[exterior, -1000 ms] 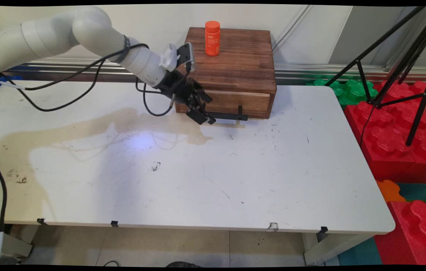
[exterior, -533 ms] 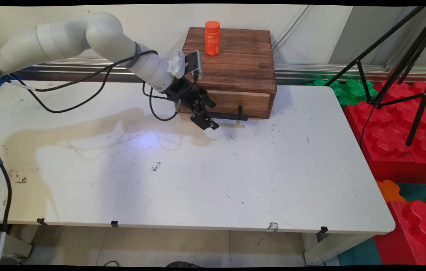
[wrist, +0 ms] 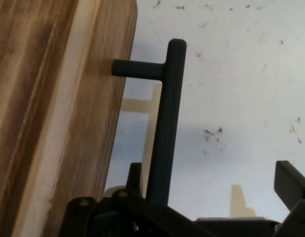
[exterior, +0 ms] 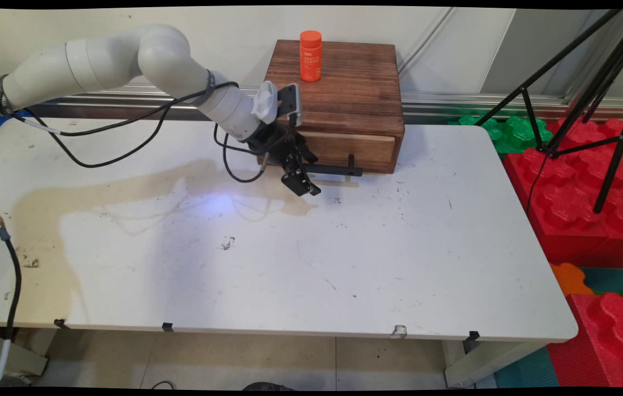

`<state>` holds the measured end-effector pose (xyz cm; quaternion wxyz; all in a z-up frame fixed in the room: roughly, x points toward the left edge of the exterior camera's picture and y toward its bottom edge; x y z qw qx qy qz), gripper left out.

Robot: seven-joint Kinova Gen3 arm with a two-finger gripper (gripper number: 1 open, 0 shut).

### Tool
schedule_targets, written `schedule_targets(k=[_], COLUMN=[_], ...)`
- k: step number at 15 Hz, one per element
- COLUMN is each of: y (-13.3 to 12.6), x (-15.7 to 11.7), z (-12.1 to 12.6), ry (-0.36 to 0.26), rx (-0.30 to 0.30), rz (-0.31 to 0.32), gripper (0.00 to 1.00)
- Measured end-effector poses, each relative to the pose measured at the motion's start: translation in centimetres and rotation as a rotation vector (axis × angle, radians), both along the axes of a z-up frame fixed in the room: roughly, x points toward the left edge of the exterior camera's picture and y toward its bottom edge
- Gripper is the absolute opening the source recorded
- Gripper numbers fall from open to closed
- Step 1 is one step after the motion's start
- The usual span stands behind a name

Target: Open the drawer

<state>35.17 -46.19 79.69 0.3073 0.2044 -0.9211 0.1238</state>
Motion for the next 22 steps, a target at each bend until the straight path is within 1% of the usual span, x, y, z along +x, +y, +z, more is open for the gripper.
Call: schedule_targets(k=[10,22], y=[0.3,2.3], x=[-0.9,-2.3], z=[-0.7,-1.2], ry=[-0.029,-0.042], rx=[-0.002,0.002], rz=[-0.029,-0.082], gripper=[1.00,1.00])
